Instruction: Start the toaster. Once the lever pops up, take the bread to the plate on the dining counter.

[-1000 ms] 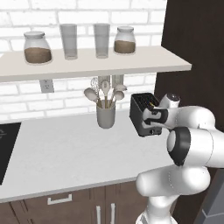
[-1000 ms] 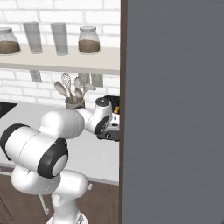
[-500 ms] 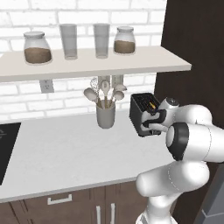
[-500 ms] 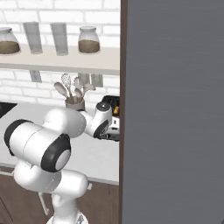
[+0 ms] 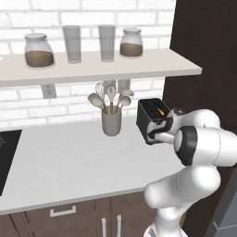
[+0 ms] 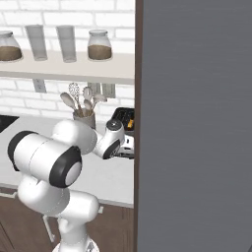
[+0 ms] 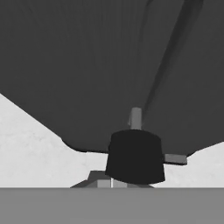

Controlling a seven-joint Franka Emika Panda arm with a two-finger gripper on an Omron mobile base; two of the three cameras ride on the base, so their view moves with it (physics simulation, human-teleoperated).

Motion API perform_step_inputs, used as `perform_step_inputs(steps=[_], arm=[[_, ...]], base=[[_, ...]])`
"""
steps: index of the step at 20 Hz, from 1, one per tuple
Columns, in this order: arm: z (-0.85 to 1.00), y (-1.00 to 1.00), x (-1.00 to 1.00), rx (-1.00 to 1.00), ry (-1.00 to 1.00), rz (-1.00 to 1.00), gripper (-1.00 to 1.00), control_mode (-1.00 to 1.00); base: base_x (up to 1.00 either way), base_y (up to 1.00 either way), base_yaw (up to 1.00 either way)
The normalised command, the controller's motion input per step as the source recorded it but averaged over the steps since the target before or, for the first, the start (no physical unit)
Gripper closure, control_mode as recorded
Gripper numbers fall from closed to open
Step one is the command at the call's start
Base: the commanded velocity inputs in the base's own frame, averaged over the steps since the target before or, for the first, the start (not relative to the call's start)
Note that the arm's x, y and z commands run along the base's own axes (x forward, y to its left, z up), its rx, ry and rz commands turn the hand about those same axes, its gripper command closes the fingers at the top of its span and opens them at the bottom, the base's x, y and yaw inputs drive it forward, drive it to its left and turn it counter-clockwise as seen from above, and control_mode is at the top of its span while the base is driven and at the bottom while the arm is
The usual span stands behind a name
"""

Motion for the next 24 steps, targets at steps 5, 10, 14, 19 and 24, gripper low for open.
perform_step_inputs(steps=[5, 10, 14, 19, 24], arm=[[-0.12, 0.12, 0.00, 0.00, 0.00, 0.00, 1.00, -1.00], [0.13, 0.01, -0.07, 0.00, -0.01, 0.00, 1.00, -1.00], [0.51, 0.00, -0.26, 0.00, 0.00, 0.00, 1.00, -1.00], [0.82, 0.00, -0.39, 0.00, -0.01, 0.00, 1.00, -1.00], [0.99, 0.02, -0.23, -0.03, 0.00, 0.00, 1.00, -1.00]], base=[[0.00, 0.00, 0.00], [0.00, 0.00, 0.00], [0.00, 0.00, 0.00], [0.00, 0.00, 0.00], [0.00, 0.00, 0.00]])
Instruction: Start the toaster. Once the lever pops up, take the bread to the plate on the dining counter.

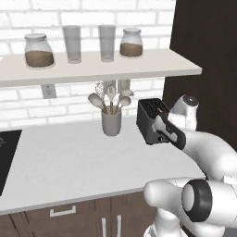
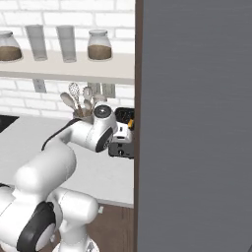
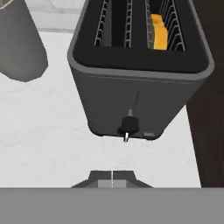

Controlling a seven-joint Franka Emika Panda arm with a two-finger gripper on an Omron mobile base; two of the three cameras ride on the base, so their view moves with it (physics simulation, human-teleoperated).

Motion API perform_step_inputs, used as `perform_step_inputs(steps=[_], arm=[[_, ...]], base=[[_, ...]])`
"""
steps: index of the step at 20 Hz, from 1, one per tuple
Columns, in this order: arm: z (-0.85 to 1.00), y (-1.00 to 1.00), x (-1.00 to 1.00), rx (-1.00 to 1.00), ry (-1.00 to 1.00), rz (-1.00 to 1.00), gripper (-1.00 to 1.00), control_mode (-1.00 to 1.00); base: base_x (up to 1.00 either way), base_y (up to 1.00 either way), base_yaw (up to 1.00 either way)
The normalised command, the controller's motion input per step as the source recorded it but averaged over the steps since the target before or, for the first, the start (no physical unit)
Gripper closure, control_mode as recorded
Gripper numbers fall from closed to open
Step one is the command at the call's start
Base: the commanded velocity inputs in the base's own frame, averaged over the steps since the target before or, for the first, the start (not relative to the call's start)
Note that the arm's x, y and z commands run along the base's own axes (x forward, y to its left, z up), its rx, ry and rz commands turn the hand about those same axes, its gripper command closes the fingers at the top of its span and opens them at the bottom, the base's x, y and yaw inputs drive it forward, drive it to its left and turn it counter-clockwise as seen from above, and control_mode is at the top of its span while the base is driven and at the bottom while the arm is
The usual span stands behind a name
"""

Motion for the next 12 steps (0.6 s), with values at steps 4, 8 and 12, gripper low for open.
perform_step_inputs(steps=[4, 8, 12], arm=[[0.95, 0.00, -0.14, 0.00, 0.00, 0.00, 1.00, -1.00], [0.57, 0.01, -0.02, -0.02, -0.05, -0.04, 1.00, -1.00], [0.19, 0.08, 0.11, -0.02, -0.06, -0.11, 1.00, -1.00]], base=[[0.00, 0.00, 0.00], [0.00, 0.00, 0.00], [0.00, 0.00, 0.00]])
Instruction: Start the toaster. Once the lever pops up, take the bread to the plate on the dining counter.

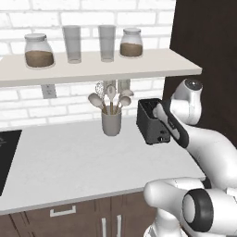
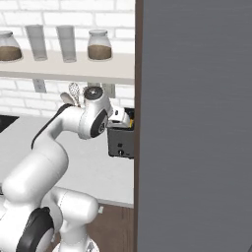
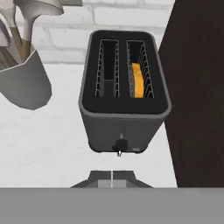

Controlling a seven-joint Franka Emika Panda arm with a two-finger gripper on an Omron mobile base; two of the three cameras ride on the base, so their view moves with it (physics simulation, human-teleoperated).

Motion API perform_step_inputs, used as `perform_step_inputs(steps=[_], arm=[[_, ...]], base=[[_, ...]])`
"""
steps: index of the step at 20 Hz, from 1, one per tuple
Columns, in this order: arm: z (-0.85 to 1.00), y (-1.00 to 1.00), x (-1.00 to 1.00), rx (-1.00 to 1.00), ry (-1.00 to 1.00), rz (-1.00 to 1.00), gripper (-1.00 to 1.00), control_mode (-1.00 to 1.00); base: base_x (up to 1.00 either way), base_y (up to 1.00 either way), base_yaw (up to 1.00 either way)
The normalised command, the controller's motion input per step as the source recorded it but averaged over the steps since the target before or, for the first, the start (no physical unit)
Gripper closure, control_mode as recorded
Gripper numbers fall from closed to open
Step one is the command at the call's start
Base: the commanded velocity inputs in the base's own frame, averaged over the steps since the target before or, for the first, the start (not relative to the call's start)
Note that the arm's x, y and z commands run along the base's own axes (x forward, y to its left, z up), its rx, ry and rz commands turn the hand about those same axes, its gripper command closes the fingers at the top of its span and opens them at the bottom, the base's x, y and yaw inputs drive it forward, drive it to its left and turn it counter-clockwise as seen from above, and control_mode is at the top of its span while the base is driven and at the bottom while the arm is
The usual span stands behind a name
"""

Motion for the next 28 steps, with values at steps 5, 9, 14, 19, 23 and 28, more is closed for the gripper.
perform_step_inputs(steps=[5, 9, 14, 19, 23, 28], arm=[[0.07, 0.06, 0.34, -0.06, -0.14, -0.16, -1.00, -1.00], [0.01, 0.07, 0.07, -0.03, -0.12, -0.17, -1.00, -1.00], [0.08, -0.02, 0.00, 0.00, -0.05, -0.21, -1.00, -1.00], [0.17, -0.11, 0.00, 0.01, 0.00, -0.15, -1.00, -1.00], [0.02, -0.05, 0.00, 0.00, 0.00, -0.01, -1.00, -1.00], [0.00, 0.00, 0.00, 0.00, 0.00, 0.00, -1.00, -1.00]], base=[[0.00, 0.00, 0.00], [0.00, 0.00, 0.00], [0.00, 0.00, 0.00], [0.00, 0.00, 0.00], [0.00, 0.00, 0.00], [0.00, 0.00, 0.00]])
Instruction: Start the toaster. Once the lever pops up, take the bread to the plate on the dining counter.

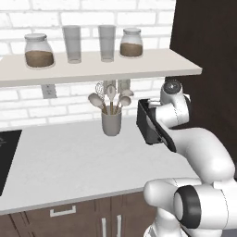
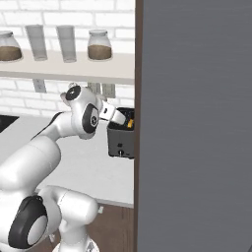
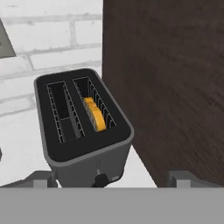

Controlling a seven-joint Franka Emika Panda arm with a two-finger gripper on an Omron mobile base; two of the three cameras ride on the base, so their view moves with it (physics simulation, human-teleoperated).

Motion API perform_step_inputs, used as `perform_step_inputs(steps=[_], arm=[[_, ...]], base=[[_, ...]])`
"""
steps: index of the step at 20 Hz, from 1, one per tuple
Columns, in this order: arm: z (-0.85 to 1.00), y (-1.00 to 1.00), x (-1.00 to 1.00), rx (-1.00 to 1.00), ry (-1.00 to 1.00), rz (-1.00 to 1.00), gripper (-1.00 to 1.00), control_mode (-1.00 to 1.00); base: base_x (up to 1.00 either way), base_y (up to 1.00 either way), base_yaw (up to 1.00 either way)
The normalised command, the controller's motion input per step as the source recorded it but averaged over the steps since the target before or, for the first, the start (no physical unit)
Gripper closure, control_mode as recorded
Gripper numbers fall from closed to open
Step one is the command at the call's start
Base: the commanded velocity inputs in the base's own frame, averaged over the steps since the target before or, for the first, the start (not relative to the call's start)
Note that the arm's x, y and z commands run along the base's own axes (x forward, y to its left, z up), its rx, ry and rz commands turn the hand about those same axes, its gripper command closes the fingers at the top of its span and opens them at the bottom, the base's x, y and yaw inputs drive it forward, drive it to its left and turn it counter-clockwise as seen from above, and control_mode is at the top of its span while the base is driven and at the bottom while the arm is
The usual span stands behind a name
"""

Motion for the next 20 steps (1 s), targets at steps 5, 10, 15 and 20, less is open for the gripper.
perform_step_inputs(steps=[5, 10, 15, 20], arm=[[0.00, 0.00, 0.00, 0.00, 0.00, 0.00, -1.00, -1.00], [0.00, 0.00, 0.00, 0.00, 0.00, 0.00, -1.00, -1.00], [0.00, 0.00, 0.00, 0.00, 0.00, 0.00, -1.00, -1.00], [0.00, 0.00, 0.00, 0.00, 0.00, 0.00, -1.00, -1.00]], base=[[0.00, 0.00, 0.00], [0.00, 0.00, 0.00], [0.00, 0.00, 0.00], [0.00, 0.00, 0.00]])
